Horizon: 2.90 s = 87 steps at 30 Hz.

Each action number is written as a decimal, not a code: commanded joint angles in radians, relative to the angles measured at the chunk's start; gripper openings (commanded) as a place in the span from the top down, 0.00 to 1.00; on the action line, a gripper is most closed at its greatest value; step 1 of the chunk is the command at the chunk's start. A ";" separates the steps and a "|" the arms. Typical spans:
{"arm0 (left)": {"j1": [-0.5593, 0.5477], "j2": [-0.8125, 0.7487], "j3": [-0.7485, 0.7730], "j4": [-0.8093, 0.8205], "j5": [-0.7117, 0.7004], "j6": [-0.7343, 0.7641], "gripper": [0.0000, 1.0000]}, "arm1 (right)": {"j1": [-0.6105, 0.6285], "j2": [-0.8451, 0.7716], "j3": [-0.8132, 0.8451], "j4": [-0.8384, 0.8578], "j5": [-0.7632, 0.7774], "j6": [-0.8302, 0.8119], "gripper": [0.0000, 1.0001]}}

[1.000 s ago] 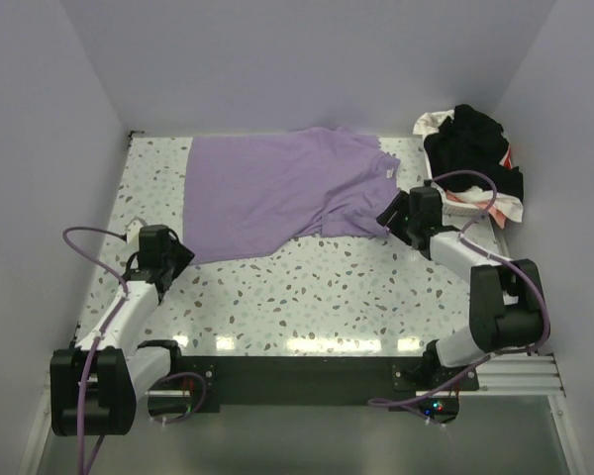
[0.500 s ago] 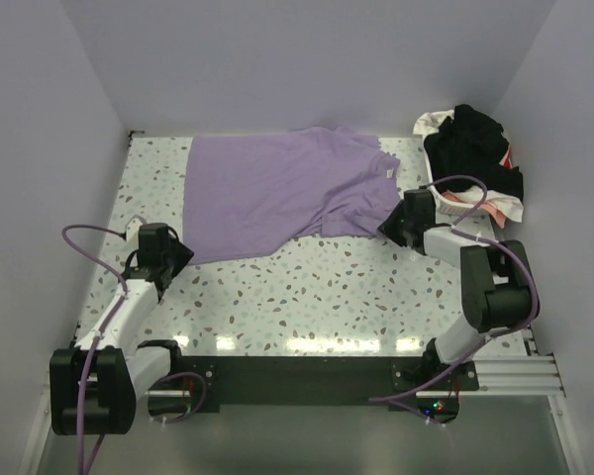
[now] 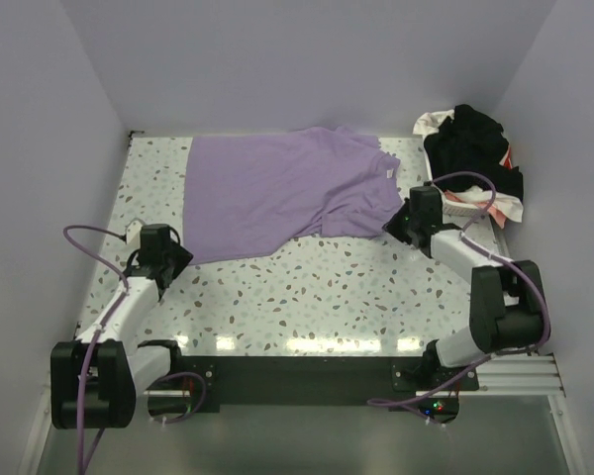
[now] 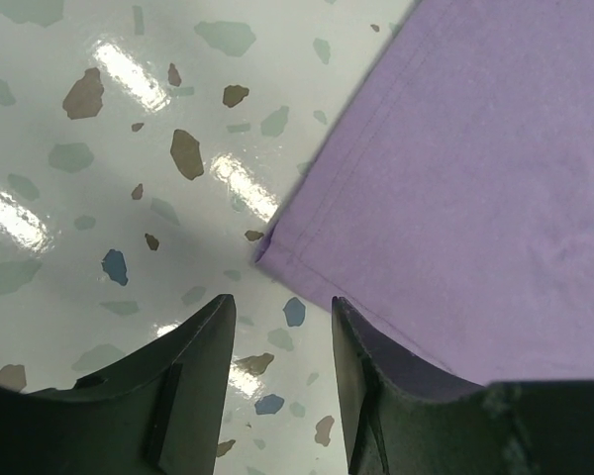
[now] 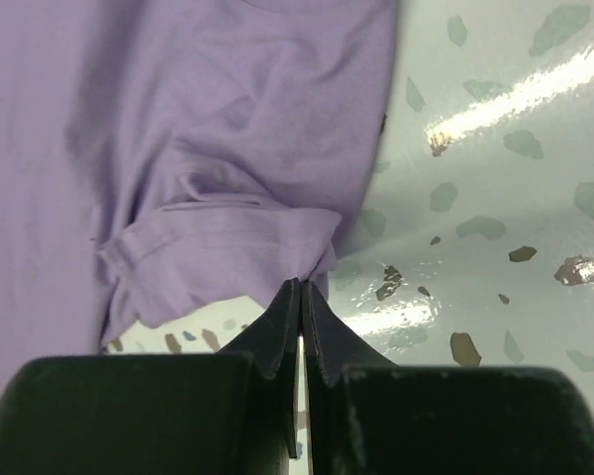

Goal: Fold and stack the t-shirts
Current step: Flatten the tshirt out

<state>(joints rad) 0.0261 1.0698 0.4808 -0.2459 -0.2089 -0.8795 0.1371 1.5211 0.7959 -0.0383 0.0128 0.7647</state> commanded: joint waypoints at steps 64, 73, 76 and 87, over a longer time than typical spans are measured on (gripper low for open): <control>0.005 0.248 0.231 -0.066 -0.099 0.005 1.00 | -0.011 -0.294 -0.242 -0.129 0.110 -0.162 0.61; 0.005 0.252 0.231 -0.059 -0.092 0.008 1.00 | -0.011 -0.317 -0.297 -0.097 0.061 -0.127 0.64; 0.006 0.254 0.231 -0.059 -0.086 0.008 1.00 | -0.011 -0.302 -0.297 -0.089 0.046 -0.122 0.64; 0.006 0.255 0.236 -0.058 -0.083 0.011 1.00 | -0.013 -0.242 -0.285 -0.069 0.026 -0.113 0.68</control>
<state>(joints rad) 0.0261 1.3350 0.7155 -0.3393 -0.2913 -0.8940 0.1234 1.2621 0.5003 -0.1452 0.0376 0.6411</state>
